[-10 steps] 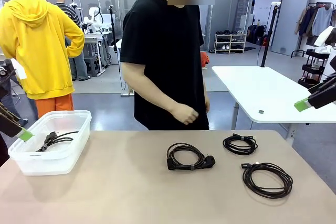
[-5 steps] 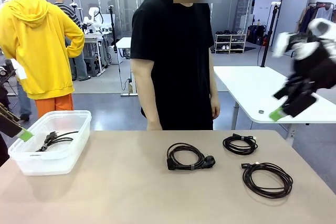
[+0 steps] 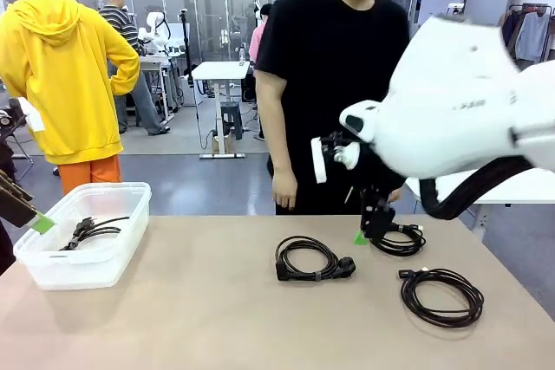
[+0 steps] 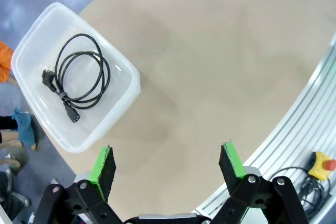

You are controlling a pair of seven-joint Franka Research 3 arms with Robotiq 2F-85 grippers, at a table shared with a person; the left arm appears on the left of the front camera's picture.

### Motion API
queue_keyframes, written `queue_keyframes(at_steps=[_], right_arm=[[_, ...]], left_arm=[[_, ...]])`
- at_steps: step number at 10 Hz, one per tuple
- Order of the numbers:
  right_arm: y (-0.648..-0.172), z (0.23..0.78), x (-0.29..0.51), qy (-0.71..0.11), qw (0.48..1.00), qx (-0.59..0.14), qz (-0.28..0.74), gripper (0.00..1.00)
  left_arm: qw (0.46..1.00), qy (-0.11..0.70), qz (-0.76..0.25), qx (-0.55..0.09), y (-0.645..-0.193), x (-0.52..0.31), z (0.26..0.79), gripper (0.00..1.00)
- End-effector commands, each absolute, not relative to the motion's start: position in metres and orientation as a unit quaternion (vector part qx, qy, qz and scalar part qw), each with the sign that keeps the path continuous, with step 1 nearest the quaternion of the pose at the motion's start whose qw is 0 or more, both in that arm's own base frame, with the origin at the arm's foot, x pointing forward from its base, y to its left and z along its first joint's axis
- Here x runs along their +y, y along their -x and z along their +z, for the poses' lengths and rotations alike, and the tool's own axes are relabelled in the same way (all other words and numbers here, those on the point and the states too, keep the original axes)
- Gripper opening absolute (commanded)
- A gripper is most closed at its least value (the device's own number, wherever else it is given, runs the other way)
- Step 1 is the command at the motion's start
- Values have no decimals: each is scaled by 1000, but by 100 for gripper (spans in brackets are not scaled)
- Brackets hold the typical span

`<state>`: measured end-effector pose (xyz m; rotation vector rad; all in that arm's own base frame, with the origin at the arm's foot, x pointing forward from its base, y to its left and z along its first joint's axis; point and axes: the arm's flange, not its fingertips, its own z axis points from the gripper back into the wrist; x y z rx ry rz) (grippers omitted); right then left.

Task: Organize and store the cables.
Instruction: Place the Power Cable into the Organizing box.

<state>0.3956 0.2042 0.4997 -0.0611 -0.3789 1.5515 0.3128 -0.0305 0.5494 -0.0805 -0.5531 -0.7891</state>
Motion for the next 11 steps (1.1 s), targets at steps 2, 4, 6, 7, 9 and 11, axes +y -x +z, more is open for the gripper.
queue_keyframes(at_steps=[2, 4, 6, 7, 9, 11], right_arm=[[-403, 473, 203, 21, 690, -160, 706, 100], [-401, 483, 209, 28, 691, -161, 704, 100], [-401, 483, 209, 28, 691, -161, 704, 100], [-403, 480, 210, 31, 692, -159, 703, 100], [-411, 459, 210, 28, 701, -160, 695, 100], [-404, 454, 200, 18, 695, -165, 700, 100]], left_arm=[[888, 34, -374, -265, -314, -32, 549, 100], [888, 34, -374, -265, -314, -32, 549, 100], [888, 34, -374, -265, -314, -32, 549, 100], [888, 34, -374, -265, -314, -32, 549, 100], [888, 34, -374, -265, -314, -32, 549, 100], [888, 34, -374, -265, -314, -32, 549, 100]])
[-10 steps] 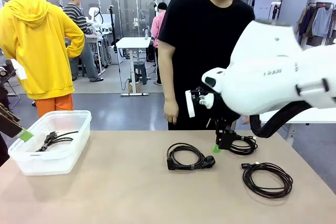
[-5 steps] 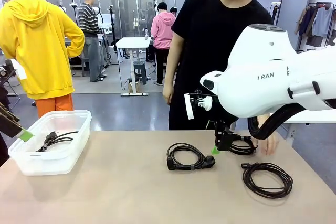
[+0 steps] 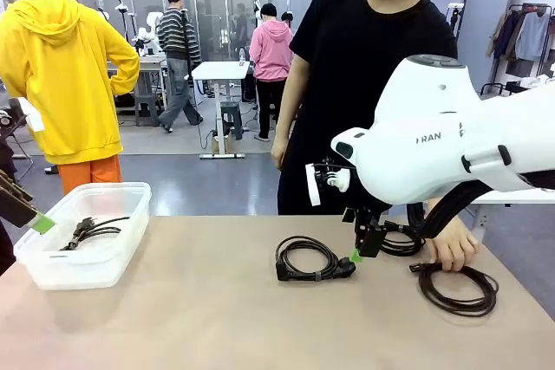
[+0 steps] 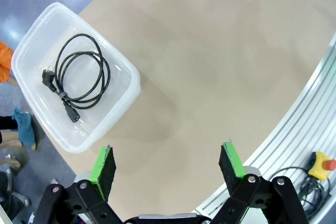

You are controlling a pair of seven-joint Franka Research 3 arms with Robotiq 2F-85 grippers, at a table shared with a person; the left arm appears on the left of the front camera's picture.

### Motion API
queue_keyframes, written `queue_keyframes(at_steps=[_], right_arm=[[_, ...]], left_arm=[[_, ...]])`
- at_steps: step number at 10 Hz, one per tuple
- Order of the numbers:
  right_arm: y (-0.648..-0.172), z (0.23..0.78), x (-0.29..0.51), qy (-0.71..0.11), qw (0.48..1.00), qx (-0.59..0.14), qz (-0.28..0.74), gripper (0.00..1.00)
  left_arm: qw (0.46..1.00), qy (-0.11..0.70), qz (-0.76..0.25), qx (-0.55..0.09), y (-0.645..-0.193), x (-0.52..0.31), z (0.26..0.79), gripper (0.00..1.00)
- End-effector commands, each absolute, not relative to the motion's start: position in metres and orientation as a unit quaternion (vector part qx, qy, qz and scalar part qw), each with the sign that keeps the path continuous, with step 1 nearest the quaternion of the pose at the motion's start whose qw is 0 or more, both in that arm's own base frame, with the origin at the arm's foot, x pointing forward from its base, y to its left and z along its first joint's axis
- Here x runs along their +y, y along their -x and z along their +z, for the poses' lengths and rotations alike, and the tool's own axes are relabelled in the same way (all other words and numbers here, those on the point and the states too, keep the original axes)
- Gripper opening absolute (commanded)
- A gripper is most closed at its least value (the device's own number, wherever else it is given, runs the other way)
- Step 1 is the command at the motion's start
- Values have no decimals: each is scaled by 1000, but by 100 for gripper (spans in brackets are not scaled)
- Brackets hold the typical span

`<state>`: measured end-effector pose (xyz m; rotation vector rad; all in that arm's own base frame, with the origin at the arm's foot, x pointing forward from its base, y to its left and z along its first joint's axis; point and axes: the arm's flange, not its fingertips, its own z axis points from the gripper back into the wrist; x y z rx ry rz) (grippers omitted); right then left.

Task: Organize and store the cables.
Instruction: Place the Power Cable into the Organizing box.

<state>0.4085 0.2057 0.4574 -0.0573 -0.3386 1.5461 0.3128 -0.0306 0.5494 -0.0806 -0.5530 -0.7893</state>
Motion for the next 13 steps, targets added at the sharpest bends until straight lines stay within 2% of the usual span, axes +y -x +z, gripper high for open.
queue_keyframes(at_steps=[1, 6, 9, 10, 13], right_arm=[[-402, 454, 193, 22, 701, -168, 693, 100], [-355, 474, 109, 19, 743, -192, 640, 100], [-322, 473, 23, -51, 779, -231, 581, 100], [-305, 472, -12, -83, 782, -265, 558, 100], [-267, 452, -77, -152, 756, -337, 540, 100]], left_arm=[[885, 39, -379, -266, -313, -31, 549, 100], [815, -14, -519, -256, -329, -109, 561, 100], [791, -2, -559, -249, -352, -171, 565, 100], [782, -11, -571, -249, -358, -195, 564, 100], [781, 6, -579, -232, -372, -252, 554, 100]])
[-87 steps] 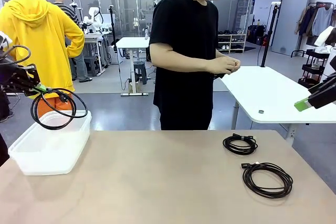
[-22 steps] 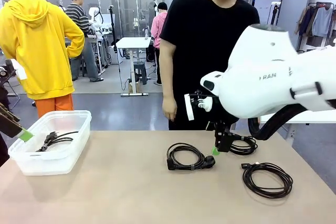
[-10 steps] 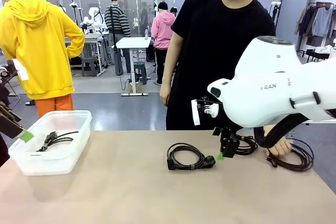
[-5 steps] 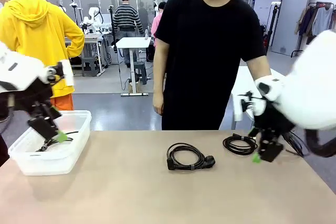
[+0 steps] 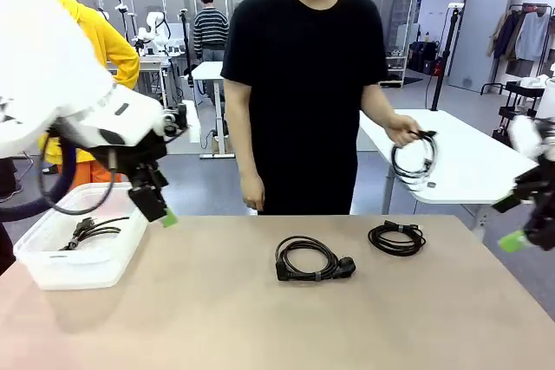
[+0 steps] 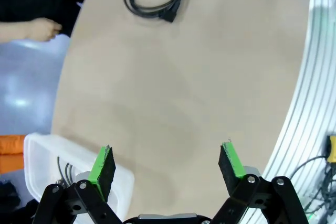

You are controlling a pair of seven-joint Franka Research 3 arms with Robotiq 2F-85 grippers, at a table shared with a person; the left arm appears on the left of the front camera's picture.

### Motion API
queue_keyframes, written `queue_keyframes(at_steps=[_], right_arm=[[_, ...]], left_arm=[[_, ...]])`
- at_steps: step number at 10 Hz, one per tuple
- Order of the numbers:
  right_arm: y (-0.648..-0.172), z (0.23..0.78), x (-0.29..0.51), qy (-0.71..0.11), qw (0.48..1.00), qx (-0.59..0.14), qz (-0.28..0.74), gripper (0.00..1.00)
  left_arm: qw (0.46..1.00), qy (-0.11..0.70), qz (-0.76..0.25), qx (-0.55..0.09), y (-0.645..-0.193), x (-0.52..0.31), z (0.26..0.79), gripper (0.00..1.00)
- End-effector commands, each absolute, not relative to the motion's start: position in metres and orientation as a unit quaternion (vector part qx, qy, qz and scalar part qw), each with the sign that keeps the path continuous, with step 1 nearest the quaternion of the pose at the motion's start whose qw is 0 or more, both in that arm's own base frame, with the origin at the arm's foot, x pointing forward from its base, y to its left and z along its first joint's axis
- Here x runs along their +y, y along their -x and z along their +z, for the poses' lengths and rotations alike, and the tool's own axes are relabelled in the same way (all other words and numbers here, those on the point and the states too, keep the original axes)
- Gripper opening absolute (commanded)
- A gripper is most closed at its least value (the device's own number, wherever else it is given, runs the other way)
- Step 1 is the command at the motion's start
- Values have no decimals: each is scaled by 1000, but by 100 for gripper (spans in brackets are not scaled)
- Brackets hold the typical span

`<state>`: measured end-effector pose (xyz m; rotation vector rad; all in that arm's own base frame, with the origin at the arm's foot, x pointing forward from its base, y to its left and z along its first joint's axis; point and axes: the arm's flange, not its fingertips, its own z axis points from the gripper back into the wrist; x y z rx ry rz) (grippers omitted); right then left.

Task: Organize and store the cables.
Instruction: Place the Power Cable into the Organizing box.

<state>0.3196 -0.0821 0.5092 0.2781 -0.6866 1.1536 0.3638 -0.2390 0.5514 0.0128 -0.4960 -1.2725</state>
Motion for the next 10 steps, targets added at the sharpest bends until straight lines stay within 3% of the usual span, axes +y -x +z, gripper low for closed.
queue_keyframes(at_steps=[1, 5, 6, 10], right_arm=[[-251, 440, -90, -164, 742, -368, 536, 100], [-240, 413, -105, -198, 725, -424, 505, 100], [-285, 485, -166, -179, 745, -405, 499, 100], [-285, 485, -166, -179, 745, -405, 499, 100]], left_arm=[[776, 6, -586, -233, -368, -273, 551, 100], [777, 2, -589, -224, -364, -294, 539, 100], [777, 2, -589, -224, -364, -294, 539, 100], [777, 2, -589, -224, -364, -294, 539, 100]])
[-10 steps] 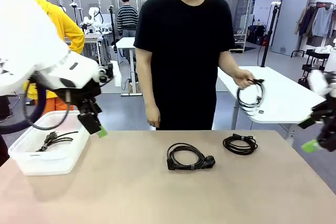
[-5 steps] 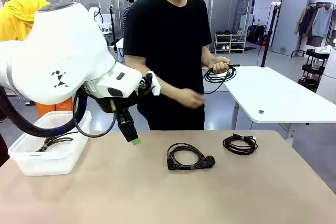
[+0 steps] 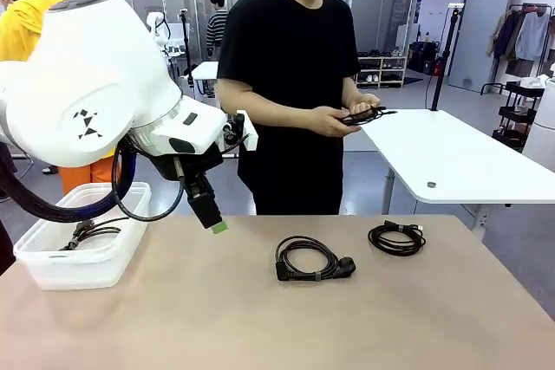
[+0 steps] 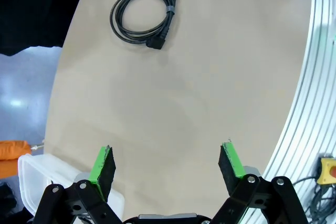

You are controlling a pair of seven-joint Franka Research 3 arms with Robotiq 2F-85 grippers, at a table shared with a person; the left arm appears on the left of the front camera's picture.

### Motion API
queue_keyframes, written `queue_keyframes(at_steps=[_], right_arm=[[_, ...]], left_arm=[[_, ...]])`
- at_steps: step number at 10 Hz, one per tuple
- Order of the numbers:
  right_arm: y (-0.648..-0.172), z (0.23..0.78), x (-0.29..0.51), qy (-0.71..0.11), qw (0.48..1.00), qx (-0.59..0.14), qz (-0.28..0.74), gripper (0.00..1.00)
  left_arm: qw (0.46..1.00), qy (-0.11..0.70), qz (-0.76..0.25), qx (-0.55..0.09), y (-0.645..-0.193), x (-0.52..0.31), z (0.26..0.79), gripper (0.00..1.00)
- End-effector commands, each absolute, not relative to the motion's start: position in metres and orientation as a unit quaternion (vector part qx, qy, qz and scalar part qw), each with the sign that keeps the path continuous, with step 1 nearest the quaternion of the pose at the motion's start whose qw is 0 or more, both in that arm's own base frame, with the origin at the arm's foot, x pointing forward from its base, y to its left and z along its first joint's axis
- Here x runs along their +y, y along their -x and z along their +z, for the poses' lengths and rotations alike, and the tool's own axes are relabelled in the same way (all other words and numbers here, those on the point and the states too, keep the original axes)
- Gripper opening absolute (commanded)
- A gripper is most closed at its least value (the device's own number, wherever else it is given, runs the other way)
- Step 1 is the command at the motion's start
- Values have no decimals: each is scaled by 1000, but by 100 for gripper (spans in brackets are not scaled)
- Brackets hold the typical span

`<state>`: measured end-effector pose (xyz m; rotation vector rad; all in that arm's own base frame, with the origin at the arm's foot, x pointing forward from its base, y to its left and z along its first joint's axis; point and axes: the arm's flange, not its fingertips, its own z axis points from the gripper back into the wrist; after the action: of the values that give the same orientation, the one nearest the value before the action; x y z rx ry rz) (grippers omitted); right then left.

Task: Organize and store the cables.
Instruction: Place the Power Cable into the Organizing box.

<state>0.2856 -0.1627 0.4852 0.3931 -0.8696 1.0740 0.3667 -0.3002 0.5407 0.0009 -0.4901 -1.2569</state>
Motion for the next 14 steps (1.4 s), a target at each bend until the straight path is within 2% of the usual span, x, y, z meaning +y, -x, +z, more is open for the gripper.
queue_keyframes(at_steps=[1, 3, 5, 6, 9, 14], right_arm=[[-285, 485, -166, -179, 745, -405, 499, 100], [-285, 485, -166, -179, 745, -405, 499, 100], [-285, 485, -166, -179, 745, -405, 499, 100], [-285, 485, -166, -179, 745, -405, 499, 100], [-285, 485, -166, -179, 745, -405, 499, 100], [-285, 485, -166, -179, 745, -405, 499, 100]], left_arm=[[781, 0, -582, -227, -367, -300, 541, 100], [769, -30, -597, -224, -377, -351, 519, 100], [775, -96, -603, -162, -396, -404, 507, 100], [771, -116, -605, -160, -401, -421, 508, 100], [755, -138, -629, -123, -425, -486, 490, 100], [759, -95, -632, -124, -455, -543, 450, 100]])
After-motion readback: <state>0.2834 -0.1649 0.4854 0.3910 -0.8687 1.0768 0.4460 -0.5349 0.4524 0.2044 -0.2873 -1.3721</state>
